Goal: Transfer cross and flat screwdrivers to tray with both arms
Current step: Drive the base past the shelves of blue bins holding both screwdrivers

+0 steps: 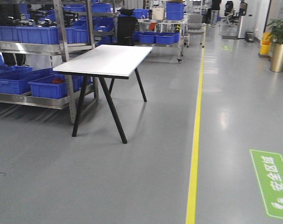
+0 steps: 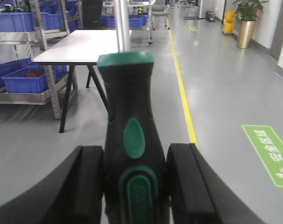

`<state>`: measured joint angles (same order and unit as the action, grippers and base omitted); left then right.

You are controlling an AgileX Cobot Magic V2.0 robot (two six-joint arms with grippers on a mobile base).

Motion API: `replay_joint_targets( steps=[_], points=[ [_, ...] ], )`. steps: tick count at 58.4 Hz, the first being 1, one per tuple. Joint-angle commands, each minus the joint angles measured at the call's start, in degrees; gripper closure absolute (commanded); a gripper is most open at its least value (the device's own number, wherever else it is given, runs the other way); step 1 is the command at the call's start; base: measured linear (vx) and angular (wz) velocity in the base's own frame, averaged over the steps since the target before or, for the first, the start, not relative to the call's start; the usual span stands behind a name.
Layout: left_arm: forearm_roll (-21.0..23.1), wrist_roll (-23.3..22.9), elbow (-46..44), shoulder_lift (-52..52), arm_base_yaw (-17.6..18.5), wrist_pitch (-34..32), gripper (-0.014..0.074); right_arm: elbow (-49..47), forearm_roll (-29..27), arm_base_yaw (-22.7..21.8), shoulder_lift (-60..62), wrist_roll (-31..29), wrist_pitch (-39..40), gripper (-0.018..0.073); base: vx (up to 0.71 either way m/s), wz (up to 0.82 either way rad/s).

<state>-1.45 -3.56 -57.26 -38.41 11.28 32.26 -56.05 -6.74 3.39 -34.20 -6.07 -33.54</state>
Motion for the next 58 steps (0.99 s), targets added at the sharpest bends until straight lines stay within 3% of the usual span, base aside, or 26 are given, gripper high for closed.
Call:
replay_joint_targets(
  steps=[1, 58],
  points=[
    [0.26, -0.15, -1.66, -0.04, 0.27, -5.43, 0.0594, -1.54, -0.06, -0.13, -0.21, -0.12, 5.57, 0.0567, 0.47, 0.20],
    [0.26, -0.15, -1.66, -0.10, 0.27, -5.43, 0.0594, -1.54, -0.06, -0.13, -0.21, -0.12, 5.52, 0.0567, 0.49, 0.32]
  ],
)
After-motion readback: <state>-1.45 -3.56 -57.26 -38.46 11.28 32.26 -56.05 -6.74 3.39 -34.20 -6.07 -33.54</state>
